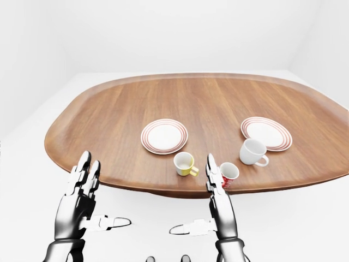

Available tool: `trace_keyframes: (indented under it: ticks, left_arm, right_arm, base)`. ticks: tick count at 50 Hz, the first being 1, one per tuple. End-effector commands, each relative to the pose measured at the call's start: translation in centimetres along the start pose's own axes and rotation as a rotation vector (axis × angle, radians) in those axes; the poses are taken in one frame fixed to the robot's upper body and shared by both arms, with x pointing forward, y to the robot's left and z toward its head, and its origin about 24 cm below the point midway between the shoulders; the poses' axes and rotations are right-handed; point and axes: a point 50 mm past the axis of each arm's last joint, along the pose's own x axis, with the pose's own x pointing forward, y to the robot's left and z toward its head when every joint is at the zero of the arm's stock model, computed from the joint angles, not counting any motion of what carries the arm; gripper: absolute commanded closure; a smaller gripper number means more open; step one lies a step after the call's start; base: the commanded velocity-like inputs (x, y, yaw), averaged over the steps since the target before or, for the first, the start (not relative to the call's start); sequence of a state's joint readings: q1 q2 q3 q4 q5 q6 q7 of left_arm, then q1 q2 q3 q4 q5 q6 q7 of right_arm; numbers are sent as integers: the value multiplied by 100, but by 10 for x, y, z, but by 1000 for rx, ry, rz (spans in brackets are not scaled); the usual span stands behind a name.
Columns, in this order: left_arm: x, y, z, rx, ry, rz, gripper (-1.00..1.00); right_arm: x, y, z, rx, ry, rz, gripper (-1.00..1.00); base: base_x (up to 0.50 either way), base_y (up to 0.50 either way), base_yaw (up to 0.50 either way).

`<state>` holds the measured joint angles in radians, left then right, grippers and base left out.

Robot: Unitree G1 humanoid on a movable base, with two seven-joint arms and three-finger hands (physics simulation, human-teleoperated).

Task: Put the red mug on the left plate.

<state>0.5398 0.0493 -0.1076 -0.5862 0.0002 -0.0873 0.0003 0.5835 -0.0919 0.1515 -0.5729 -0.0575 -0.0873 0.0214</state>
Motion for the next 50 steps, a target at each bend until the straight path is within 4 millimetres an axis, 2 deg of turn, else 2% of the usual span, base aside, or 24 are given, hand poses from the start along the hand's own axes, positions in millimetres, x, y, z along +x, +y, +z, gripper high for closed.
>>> trace_keyframes:
  ticks: [1, 10, 22, 50]
  left_arm:
    - [0, -1, -1, -4, 3, -7, -100]
    - [0, -1, 0, -4, 1, -8, -100]
    - [1, -2, 0, -3, -4, -11, -100]
    - [2, -1, 0, -4, -4, -11, -100]
  right_arm:
    - [-1, -1, -1, 4, 4, -3, -100]
    - [-1, -1, -1, 15, 6, 7, -100]
    - [-2, 1, -3, 42, 15, 54, -100]
    - [-2, 4, -2, 64, 11, 104, -100]
  base:
    - [18, 50, 0]
    - [24, 50, 0]
    - [44, 34, 0]
    - [50, 0, 0]
